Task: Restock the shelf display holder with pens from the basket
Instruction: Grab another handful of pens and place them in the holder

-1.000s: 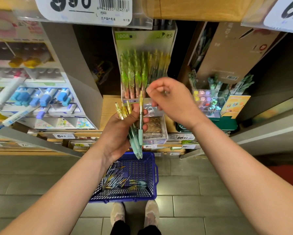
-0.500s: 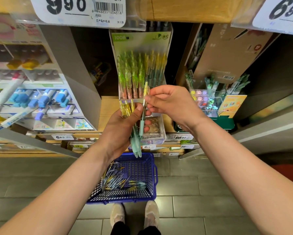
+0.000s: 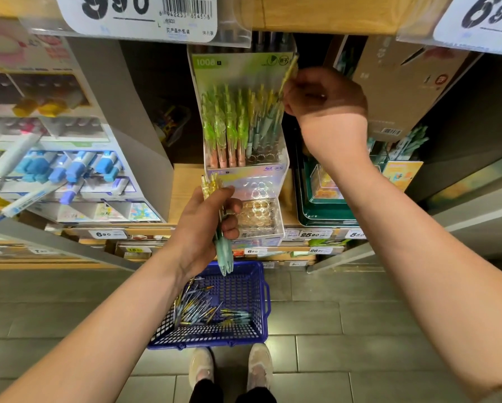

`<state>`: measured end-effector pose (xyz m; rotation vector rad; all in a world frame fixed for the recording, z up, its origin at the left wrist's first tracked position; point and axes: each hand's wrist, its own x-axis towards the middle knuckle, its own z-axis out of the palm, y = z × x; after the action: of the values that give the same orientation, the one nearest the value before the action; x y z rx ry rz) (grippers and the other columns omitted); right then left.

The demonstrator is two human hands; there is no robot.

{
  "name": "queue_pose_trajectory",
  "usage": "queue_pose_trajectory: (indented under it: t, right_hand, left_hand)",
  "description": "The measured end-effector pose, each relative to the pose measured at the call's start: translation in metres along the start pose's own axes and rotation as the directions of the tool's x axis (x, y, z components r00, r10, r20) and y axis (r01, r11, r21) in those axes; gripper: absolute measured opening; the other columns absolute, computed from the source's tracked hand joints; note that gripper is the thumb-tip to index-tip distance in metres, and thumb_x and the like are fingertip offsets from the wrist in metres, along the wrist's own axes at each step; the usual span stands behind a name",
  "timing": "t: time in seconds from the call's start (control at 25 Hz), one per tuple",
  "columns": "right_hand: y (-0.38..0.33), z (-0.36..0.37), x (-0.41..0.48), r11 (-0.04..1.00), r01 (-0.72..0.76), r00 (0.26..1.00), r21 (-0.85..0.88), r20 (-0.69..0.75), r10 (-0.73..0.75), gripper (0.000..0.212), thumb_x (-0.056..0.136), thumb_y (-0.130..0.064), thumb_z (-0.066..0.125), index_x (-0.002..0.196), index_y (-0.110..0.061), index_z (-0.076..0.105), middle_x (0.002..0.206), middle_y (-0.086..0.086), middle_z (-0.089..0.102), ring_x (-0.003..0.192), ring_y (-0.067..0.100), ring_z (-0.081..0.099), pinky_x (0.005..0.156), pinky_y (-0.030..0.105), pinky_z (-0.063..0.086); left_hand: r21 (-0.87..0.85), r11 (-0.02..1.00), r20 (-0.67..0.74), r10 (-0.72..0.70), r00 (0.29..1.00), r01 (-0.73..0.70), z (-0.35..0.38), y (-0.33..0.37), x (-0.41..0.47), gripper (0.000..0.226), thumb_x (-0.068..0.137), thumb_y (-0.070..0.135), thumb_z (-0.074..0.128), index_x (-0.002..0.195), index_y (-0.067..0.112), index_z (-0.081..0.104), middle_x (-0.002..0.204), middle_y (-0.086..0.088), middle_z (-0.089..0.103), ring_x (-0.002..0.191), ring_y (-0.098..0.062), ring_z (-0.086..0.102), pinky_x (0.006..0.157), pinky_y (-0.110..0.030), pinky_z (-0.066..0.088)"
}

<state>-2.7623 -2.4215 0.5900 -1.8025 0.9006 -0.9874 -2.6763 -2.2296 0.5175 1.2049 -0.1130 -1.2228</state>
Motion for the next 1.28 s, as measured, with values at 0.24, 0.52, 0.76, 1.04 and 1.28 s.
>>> queue_pose_trajectory:
  t: [0.24, 0.52, 0.76, 1.04, 1.28]
  right_hand:
    - [0.019, 0.017, 0.001, 0.978, 0.080, 0.994, -0.195, 0.082, -0.065, 0.014, 0.089, -0.021, 0.073, 0.101, -0.015, 0.076, 0.082, -0.013, 0.067, 0.070, -0.006, 0.062, 0.073, 0.004, 0.046]
    - [0.026, 0.025, 0.002, 0.895, 0.097, 0.987, -0.436, 0.159, -0.029, 0.018, 0.091, -0.029, 0.069, 0.104, -0.020, 0.077, 0.093, -0.007, 0.075, 0.081, 0.003, 0.064, 0.065, -0.005, 0.035]
    - [0.014, 0.011, -0.028, 0.941, -0.190, 0.908, -0.282, 0.313, 0.277, 0.017, 0.091, -0.041, 0.070, 0.087, -0.026, 0.075, 0.075, -0.005, 0.075, 0.070, 0.010, 0.072, 0.074, 0.031, 0.061]
    - [0.021, 0.010, -0.071, 0.918, -0.379, 0.764, -0.113, 0.521, 0.380, 0.011, 0.088, -0.036, 0.076, 0.096, -0.028, 0.074, 0.077, -0.010, 0.076, 0.075, 0.003, 0.071, 0.079, 0.029, 0.058]
    - [0.018, 0.007, -0.073, 0.871, -0.490, 0.795, 0.028, 0.424, 0.434, 0.015, 0.092, -0.020, 0.073, 0.107, -0.017, 0.075, 0.088, -0.008, 0.076, 0.081, 0.006, 0.072, 0.085, 0.029, 0.058]
  left_hand:
    - [-0.012, 1.000, 0.014, 0.003, 1.000, -0.003, 0.000, -0.002, -0.002, 0.009, 0.103, 0.012, 0.053, 0.111, 0.012, 0.048, 0.078, -0.008, 0.062, 0.053, -0.015, 0.044, 0.048, -0.027, 0.039]
    - [0.063, 0.996, 0.063, 0.058, 0.996, -0.062, 0.000, -0.003, -0.004, 0.022, 0.102, 0.035, 0.056, 0.115, 0.018, 0.053, 0.082, -0.003, 0.065, 0.060, -0.015, 0.052, 0.056, -0.028, 0.048]
    - [0.049, 0.992, 0.060, 0.117, 0.991, -0.120, 0.009, -0.001, -0.001, 0.011, 0.106, 0.016, 0.047, 0.114, 0.012, 0.053, 0.077, -0.004, 0.056, 0.057, -0.014, 0.040, 0.052, -0.025, 0.034]
    - [0.227, 0.955, 0.079, 0.178, 0.981, -0.191, 0.016, -0.001, -0.004, 0.023, 0.107, 0.017, 0.047, 0.098, 0.004, 0.064, 0.083, -0.006, 0.067, 0.064, -0.013, 0.050, 0.055, -0.025, 0.042]
    - [0.217, 0.968, 0.096, 0.109, 0.989, -0.128, 0.013, 0.000, -0.004, 0.033, 0.104, 0.029, 0.052, 0.119, 0.004, 0.068, 0.101, -0.009, 0.078, 0.086, -0.019, 0.074, 0.078, -0.031, 0.061]
